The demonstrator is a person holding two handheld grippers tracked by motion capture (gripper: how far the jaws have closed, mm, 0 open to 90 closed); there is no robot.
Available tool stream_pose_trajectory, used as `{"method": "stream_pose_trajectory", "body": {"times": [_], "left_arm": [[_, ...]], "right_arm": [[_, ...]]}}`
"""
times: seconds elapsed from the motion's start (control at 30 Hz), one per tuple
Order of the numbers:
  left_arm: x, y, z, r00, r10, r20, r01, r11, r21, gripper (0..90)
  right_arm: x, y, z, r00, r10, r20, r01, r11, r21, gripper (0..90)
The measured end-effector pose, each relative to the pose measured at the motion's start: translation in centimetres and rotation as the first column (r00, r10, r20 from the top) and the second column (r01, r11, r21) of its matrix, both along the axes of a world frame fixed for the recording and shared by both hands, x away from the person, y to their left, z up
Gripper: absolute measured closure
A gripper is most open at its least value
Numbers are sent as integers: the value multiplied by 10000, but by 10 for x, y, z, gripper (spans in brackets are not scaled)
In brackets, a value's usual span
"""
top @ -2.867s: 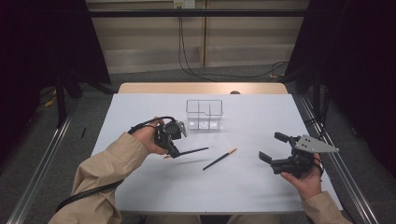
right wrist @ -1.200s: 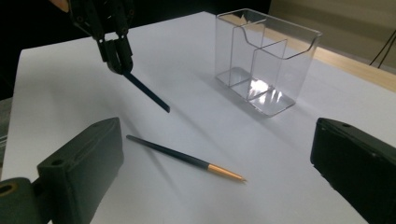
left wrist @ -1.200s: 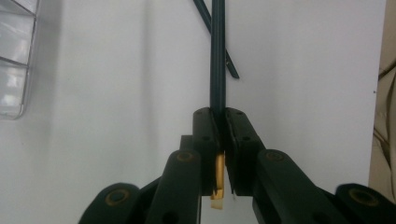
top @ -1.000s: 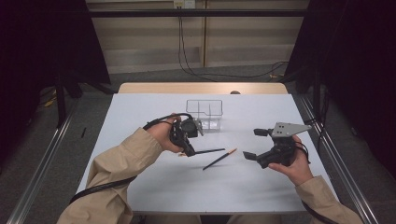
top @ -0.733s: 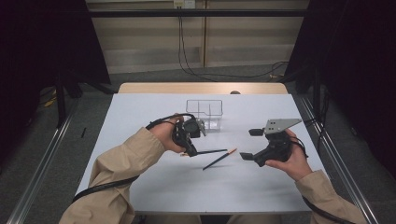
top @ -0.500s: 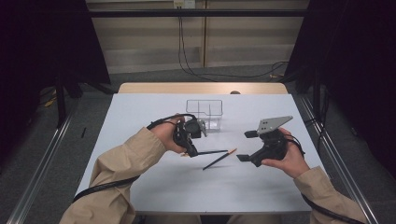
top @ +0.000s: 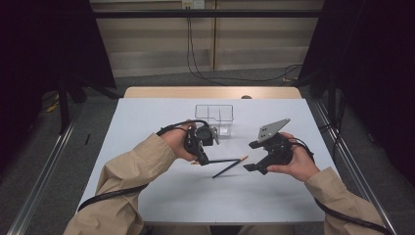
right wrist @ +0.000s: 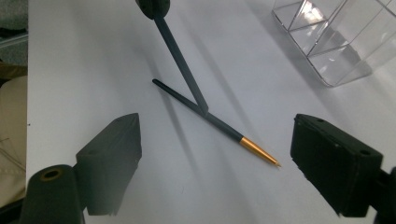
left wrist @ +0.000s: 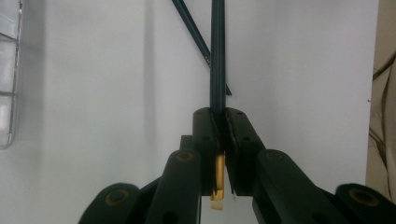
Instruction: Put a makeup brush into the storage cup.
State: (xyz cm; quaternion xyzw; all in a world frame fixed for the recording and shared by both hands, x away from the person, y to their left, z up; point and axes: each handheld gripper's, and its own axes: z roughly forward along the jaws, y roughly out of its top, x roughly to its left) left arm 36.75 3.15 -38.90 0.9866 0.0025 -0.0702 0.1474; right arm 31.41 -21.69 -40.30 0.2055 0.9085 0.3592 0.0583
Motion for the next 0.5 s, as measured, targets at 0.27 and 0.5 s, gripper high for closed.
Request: {"method": "stream_pose_trajectory", "body": {"times": [0.27,0.5], "left_arm": [[0,-6,0,9998,-146,108,147,9999,-11,837],[-1,-8,2,9999,-161,21,162,9998,-105,837]], "right_arm": [[6,9,3,9985,468,-271,-485,9966,-667,264],[8,21,6,9947,955,-376,-988,9902,-985,349]]}}
